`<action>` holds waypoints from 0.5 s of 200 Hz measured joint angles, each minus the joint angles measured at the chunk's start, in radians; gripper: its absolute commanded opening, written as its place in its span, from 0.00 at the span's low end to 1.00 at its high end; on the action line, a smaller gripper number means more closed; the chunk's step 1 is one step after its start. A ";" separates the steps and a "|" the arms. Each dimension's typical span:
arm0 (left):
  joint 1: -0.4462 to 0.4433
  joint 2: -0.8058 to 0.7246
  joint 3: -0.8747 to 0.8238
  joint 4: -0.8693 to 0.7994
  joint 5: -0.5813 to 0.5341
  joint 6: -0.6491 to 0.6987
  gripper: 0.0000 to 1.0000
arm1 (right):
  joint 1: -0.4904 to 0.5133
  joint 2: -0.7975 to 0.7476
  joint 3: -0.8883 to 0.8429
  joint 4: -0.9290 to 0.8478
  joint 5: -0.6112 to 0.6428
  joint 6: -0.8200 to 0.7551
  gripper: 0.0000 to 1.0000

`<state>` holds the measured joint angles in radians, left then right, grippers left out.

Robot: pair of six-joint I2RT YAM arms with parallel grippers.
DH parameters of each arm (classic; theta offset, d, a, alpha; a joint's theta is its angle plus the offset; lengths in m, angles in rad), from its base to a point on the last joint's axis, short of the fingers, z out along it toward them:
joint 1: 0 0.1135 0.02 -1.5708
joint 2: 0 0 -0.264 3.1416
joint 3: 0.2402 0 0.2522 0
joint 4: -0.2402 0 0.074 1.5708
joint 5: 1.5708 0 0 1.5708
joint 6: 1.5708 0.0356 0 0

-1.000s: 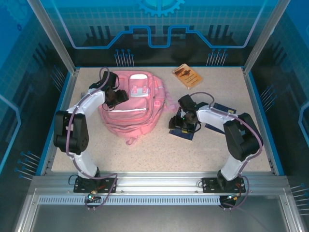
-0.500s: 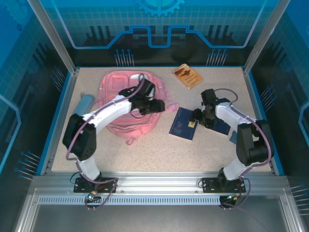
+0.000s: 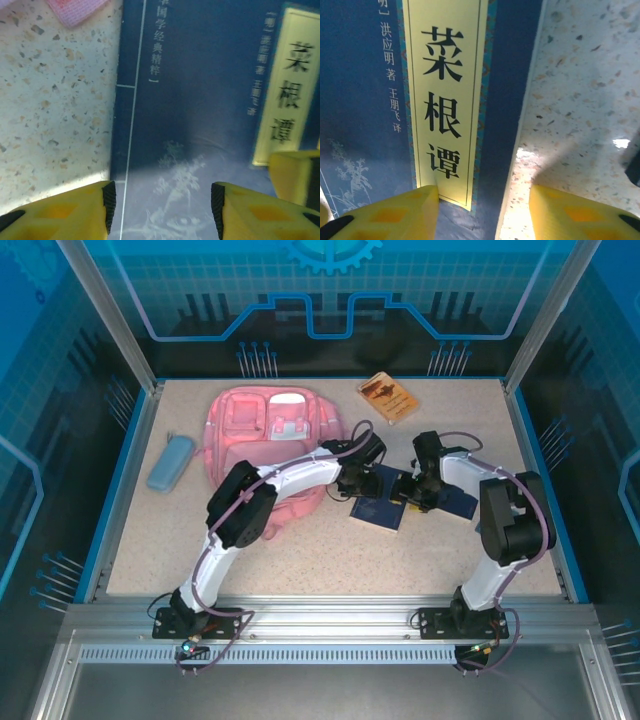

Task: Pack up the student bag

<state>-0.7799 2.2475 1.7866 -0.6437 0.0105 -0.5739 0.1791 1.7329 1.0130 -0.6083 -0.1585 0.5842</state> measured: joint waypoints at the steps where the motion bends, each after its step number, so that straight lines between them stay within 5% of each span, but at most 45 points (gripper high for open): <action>1: -0.001 0.002 0.002 -0.002 -0.002 0.000 0.53 | 0.000 0.000 0.000 0.000 0.000 -0.001 0.48; 73: -0.044 0.092 0.142 -0.144 -0.161 0.050 0.40 | -0.006 0.008 0.004 -0.009 -0.041 0.009 0.28; 100: -0.046 0.093 0.143 -0.153 -0.178 0.053 0.40 | -0.009 -0.010 0.010 -0.032 -0.043 0.023 0.13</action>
<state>-0.8261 2.3405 1.9293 -0.7967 -0.1677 -0.5213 0.1703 1.7226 1.0225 -0.6399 -0.2016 0.6075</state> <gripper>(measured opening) 0.400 0.204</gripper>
